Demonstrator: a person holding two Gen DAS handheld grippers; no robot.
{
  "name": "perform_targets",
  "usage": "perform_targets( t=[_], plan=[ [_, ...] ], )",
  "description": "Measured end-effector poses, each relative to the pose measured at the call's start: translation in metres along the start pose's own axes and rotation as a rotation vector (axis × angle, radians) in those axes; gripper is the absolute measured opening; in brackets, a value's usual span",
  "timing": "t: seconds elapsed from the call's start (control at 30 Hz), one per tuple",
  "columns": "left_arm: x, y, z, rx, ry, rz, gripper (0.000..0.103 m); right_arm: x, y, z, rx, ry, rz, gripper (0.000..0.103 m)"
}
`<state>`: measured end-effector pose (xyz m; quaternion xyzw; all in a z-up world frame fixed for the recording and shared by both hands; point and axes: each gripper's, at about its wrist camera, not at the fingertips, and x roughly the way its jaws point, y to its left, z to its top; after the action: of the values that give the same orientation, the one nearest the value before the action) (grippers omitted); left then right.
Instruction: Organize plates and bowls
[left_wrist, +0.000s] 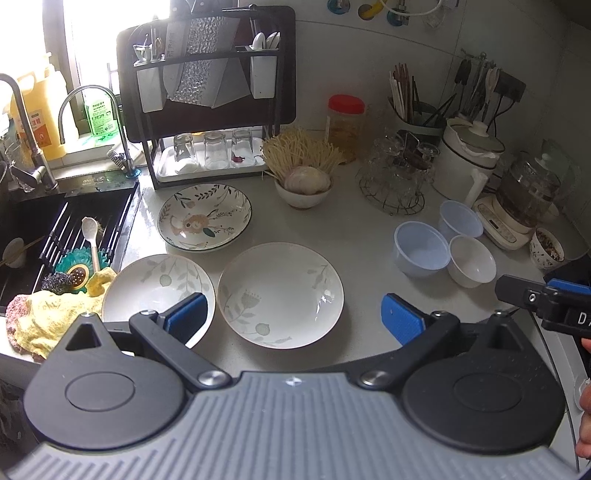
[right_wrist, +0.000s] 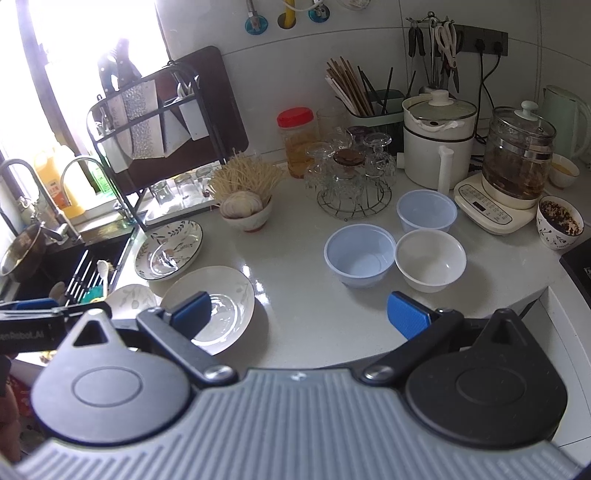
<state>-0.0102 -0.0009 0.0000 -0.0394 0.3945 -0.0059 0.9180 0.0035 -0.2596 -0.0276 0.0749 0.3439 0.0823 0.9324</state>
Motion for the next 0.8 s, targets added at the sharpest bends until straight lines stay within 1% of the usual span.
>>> perform_targets(
  t=[0.17,0.57,0.8],
  plan=[
    [-0.002,-0.001,-0.007,-0.002,0.006,-0.007,0.102,-0.003,0.000,-0.003,0.010,0.003,-0.008,0.103],
    [-0.003,-0.013,-0.008,0.012,0.013,-0.017,0.102,-0.009,-0.004,-0.008,0.020,0.002,-0.020,0.103],
    [-0.003,-0.019,-0.009,0.028,0.017,-0.004,0.102,-0.011,-0.006,-0.011,0.031,0.004,-0.013,0.103]
  ],
)
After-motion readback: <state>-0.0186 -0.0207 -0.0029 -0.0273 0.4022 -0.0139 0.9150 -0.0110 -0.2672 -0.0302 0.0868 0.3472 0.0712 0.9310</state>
